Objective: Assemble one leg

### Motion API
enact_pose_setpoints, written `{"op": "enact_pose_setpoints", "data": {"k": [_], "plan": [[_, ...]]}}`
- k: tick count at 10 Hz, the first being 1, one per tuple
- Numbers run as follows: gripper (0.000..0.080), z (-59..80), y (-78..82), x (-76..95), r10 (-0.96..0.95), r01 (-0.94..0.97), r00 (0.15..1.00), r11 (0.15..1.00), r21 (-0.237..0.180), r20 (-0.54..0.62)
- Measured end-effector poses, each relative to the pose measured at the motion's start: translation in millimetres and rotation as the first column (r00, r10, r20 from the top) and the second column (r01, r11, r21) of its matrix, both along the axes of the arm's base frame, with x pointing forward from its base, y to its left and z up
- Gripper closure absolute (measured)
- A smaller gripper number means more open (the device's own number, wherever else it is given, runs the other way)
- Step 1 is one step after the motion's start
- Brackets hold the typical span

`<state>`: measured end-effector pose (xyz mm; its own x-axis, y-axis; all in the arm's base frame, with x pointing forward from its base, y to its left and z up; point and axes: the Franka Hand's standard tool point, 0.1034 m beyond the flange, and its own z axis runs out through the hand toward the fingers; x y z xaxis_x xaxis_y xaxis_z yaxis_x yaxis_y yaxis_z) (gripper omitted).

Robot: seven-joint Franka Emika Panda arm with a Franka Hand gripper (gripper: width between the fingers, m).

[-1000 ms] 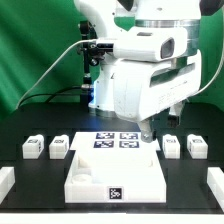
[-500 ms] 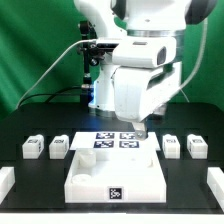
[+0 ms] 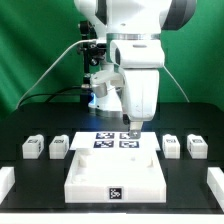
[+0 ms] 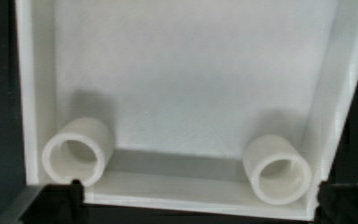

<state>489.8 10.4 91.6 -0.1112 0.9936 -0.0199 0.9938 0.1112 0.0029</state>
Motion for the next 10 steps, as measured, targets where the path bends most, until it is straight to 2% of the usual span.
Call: {"op": "enact_pose_setpoints", "data": {"k": [1, 2, 4, 6, 7, 9, 10], "plan": [[0.015, -1.3, -0.2, -0.9, 0.0, 0.0, 1.0, 1.0, 0.0, -0.003], [0.015, -8.7, -3.9, -8.6, 0.0, -0.001, 1.0, 1.0, 0.003, 0.004], [0.015, -35.3, -22.9, -52.2, -0.039, 0.039, 0.999, 0.999, 0.008, -0.016], [0.015, -63.6, -35.7, -74.8, -0.084, 0.085, 0.994, 0.996, 0.016, -0.066], [0.015, -71.1, -33.6, -72.3, -0.114, 0.116, 0.99, 0.993, 0.015, -0.08], [0.015, -72.9, -25.1, -66.2, -0.163, 0.165, 0.984, 0.986, 0.012, -0.076], [0.015, -73.3, -26.5, -66.7, -0.164, 0.166, 0.983, 0.986, 0.012, -0.077]]}}
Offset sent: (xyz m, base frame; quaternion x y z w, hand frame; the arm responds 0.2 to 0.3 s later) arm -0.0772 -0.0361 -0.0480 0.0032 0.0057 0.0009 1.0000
